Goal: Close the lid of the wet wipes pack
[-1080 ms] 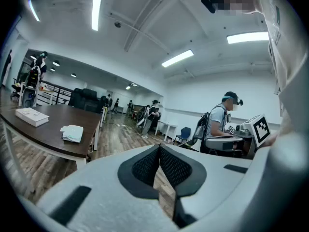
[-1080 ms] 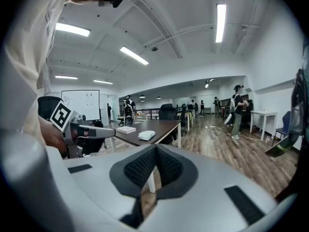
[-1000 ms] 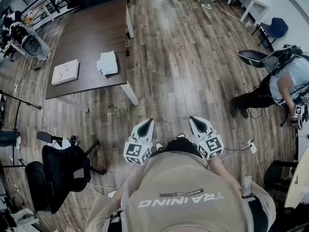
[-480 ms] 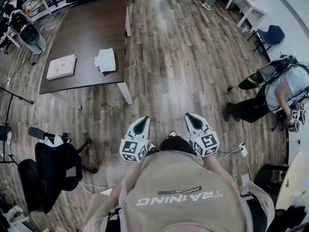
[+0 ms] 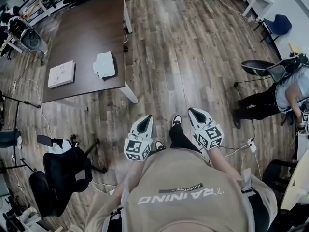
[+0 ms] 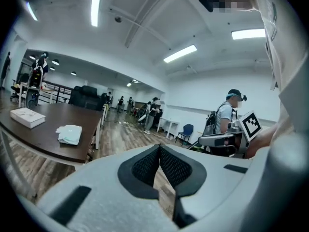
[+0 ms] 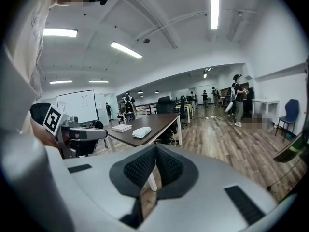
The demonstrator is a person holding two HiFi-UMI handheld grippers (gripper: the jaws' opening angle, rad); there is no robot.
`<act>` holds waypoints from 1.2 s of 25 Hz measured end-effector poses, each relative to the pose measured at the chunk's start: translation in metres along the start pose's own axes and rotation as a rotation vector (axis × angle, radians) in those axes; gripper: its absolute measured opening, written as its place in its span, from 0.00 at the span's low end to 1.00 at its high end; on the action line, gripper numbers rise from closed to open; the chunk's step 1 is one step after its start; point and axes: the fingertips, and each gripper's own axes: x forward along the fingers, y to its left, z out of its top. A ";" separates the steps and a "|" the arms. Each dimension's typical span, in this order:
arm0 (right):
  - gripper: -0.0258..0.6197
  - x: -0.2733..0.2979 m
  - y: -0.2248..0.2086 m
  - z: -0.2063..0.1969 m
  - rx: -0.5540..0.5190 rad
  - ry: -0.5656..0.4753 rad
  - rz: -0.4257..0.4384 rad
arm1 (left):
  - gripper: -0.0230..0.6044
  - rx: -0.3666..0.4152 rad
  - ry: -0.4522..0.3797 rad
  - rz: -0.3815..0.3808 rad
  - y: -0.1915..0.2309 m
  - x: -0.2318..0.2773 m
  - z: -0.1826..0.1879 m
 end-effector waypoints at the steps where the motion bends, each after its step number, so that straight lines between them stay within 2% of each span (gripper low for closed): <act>1: 0.06 0.008 -0.010 0.007 0.000 -0.005 0.004 | 0.05 -0.003 -0.005 0.000 0.001 0.011 0.009; 3: 0.06 0.020 -0.033 0.021 -0.026 -0.011 0.013 | 0.05 -0.008 -0.022 -0.007 -0.002 0.036 0.026; 8: 0.06 0.066 -0.068 0.044 -0.052 -0.054 0.049 | 0.05 0.086 0.025 -0.018 0.010 0.092 0.056; 10: 0.06 0.078 -0.088 0.052 -0.057 -0.062 0.064 | 0.05 0.093 0.043 -0.017 0.015 0.118 0.062; 14: 0.06 0.091 -0.134 0.065 -0.147 -0.044 0.075 | 0.05 0.100 0.050 -0.003 0.014 0.170 0.073; 16: 0.06 0.098 -0.158 0.061 -0.159 -0.013 0.091 | 0.05 0.059 0.032 0.002 0.008 0.195 0.077; 19: 0.06 0.116 -0.188 0.052 -0.138 0.029 0.112 | 0.05 -0.099 -0.009 0.048 0.018 0.224 0.082; 20: 0.06 0.123 -0.193 0.052 -0.121 0.033 0.123 | 0.05 -0.104 -0.005 0.067 0.025 0.229 0.084; 24: 0.06 0.155 -0.201 0.057 -0.078 0.035 0.162 | 0.05 -0.010 0.044 0.108 0.052 0.239 0.091; 30: 0.06 0.204 -0.215 0.069 -0.073 0.022 0.160 | 0.05 -0.047 0.059 0.129 0.095 0.268 0.077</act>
